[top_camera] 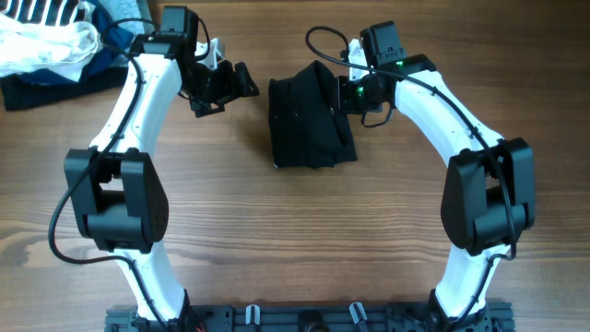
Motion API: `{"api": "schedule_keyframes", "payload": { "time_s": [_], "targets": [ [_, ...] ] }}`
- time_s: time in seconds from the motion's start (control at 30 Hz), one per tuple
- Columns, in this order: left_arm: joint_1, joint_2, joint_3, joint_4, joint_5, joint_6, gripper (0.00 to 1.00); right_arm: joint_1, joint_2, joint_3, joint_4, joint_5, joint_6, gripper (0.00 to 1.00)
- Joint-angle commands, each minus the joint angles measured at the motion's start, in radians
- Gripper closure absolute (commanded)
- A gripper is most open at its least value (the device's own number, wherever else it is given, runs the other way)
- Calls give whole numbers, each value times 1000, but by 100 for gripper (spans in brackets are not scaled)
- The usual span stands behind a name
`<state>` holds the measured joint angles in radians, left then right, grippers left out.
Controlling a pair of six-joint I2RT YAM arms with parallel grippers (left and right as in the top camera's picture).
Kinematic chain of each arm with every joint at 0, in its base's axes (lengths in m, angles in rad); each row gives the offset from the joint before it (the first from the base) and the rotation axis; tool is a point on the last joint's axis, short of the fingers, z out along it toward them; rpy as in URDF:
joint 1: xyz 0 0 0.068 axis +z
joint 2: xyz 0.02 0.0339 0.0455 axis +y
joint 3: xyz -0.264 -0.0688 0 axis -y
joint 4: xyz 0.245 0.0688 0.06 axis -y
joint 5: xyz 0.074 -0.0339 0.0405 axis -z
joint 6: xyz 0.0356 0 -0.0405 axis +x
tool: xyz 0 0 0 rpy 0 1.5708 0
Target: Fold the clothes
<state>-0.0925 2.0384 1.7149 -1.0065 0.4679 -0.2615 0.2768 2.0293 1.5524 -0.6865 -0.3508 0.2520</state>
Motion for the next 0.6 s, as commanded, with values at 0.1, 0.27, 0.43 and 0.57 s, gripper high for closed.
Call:
{"api": "schedule_keyframes", "payload": {
  "time_s": [0.1, 0.27, 0.43, 0.57],
  "targets": [
    [-4, 10, 4, 3, -20, -8, 9, -1, 10, 9, -3, 204, 70, 96],
    [-4, 10, 4, 3, -22, -8, 9, -7, 10, 8, -16, 319, 92, 96],
    [-4, 10, 4, 3, -21, -8, 8, -7, 18, -25, -1, 337, 93, 96],
    [-4, 10, 4, 3, -21, -8, 8, -7, 64, -39, 4, 341, 95, 96]
  ]
}}
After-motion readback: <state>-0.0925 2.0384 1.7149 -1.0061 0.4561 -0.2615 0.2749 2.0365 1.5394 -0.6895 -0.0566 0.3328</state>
